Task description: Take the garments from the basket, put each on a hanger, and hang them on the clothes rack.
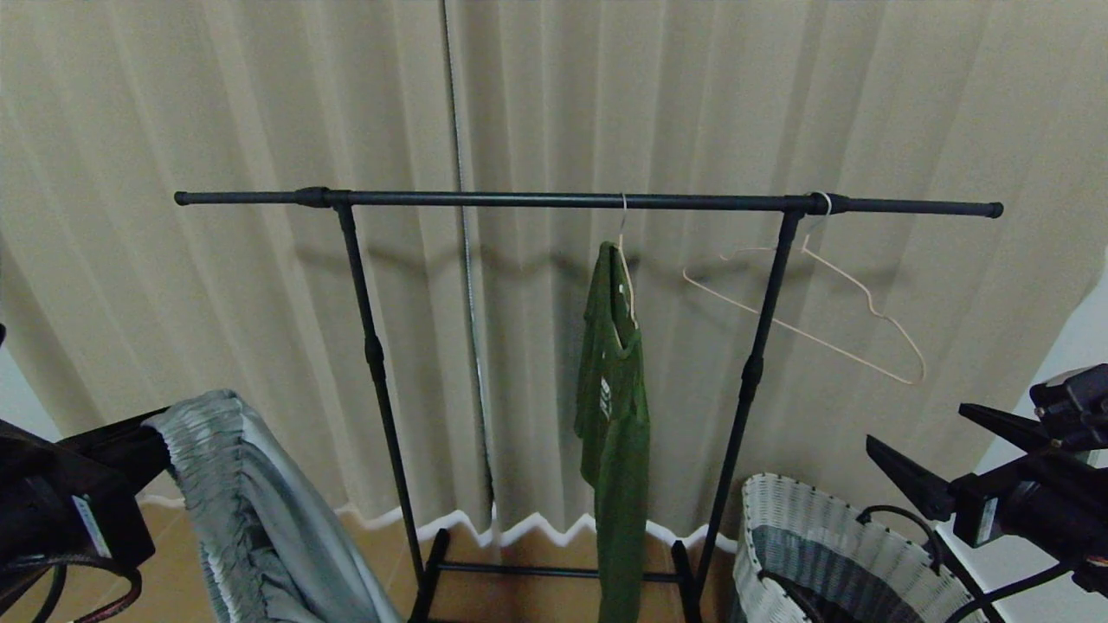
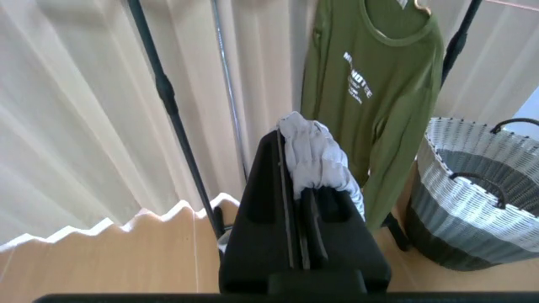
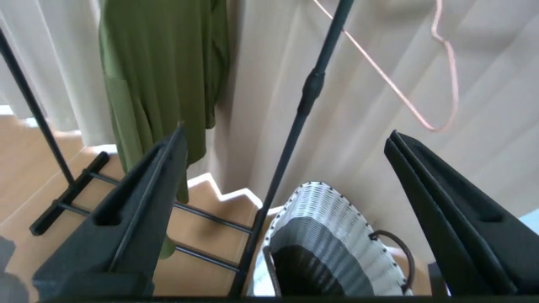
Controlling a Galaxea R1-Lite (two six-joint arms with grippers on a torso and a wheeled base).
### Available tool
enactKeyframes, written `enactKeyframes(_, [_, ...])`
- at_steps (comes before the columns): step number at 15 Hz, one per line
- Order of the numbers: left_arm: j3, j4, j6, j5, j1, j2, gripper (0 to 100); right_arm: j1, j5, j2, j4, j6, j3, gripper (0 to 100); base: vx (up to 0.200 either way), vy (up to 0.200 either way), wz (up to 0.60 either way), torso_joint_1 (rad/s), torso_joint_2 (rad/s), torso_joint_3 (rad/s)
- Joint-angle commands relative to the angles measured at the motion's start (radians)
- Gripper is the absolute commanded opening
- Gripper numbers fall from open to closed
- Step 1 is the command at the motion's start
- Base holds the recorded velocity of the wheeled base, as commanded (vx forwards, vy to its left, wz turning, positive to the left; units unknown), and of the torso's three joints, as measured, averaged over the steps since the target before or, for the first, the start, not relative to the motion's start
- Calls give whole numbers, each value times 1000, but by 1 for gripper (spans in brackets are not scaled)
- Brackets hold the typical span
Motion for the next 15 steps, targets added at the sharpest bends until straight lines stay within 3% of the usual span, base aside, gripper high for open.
enactKeyframes(1, [1, 0, 0, 0, -1, -10, 0, 0, 0, -2, -1, 0, 0, 100, 0, 0, 0, 0, 0, 0])
enactKeyframes(15, [33, -31, -5, -44, -2, -68, 0, 0, 0, -5, -1, 0, 0, 100, 0, 0, 0, 0, 0, 0])
